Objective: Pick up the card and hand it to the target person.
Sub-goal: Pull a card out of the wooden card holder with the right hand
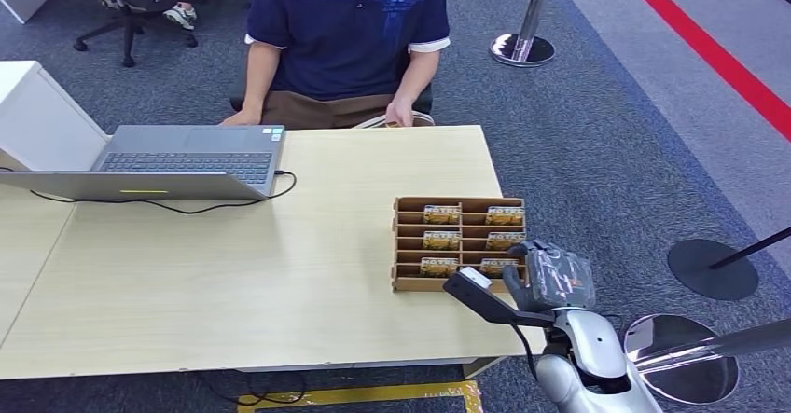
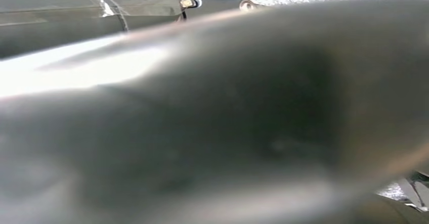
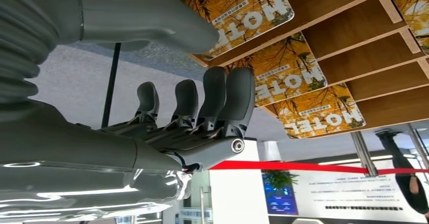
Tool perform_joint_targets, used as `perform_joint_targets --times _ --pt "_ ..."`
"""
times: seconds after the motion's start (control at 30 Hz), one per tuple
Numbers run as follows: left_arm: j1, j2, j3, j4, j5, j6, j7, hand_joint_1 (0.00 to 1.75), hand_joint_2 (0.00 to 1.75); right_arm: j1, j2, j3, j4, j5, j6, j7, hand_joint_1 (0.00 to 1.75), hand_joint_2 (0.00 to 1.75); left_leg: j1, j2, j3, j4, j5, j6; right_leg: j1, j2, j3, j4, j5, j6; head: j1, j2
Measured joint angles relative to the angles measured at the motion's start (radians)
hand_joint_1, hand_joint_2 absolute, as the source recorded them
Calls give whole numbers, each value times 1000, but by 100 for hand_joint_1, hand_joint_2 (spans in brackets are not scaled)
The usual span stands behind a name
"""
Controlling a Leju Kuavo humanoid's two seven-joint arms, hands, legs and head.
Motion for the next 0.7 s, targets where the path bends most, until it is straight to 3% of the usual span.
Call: perform_joint_targets --times 0.7 --pt "0 0 0 0 0 -10 6 0 0 -6 0 2 3 -18 8 -12 95 175 0 0 0 0 0 0 0 0 0 0 0 0 0 0"
